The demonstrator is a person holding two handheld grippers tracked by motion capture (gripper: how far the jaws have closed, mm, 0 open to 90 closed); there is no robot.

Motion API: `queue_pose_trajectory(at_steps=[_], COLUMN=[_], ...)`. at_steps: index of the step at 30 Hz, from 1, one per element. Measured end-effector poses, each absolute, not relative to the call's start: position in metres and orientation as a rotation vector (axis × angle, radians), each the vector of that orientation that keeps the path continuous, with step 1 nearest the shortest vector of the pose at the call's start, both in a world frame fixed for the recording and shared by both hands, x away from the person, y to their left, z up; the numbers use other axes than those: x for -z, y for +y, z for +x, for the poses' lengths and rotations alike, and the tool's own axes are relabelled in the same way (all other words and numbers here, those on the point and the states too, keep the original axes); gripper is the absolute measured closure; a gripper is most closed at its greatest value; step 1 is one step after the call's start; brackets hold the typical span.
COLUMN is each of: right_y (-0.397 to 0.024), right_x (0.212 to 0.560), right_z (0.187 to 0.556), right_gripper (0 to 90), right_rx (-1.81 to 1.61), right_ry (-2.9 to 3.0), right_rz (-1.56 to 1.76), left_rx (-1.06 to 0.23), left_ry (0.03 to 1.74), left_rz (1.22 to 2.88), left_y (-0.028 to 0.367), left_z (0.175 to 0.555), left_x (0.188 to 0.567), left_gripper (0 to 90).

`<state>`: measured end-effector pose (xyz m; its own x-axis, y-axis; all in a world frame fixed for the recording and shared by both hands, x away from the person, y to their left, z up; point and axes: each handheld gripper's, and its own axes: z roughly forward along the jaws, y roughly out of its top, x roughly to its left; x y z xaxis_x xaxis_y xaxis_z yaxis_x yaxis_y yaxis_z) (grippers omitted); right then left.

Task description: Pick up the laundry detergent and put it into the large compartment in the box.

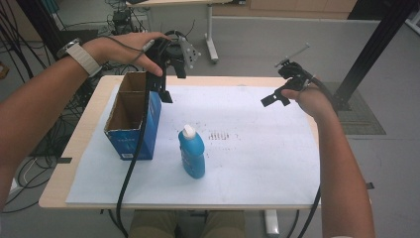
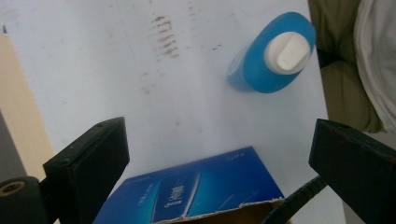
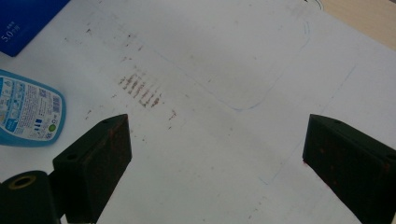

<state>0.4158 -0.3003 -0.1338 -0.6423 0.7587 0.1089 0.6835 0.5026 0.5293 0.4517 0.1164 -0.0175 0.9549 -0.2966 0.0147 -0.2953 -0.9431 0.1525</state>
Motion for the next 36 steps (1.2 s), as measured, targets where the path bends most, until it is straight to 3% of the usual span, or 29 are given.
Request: queue_pose_trajectory(at_steps=[22, 36], right_y=[-0.299, -0.302], right_x=[0.133, 0.132], right_z=[0.413, 0.408], right_gripper=[7.9, 7.9], right_rx=[-0.831, -0.845], right_ry=[2.605, 2.591], right_rz=[1.264, 1.275], left_rx=[0.041, 0.111], left_ry=[-0.774, -0.867], left_rz=[2.93, 2.888], left_y=[0.089, 0.081], left_z=[0.421, 0.42], left_x=[0.031, 0.037], left_gripper=[6.7, 6.8])
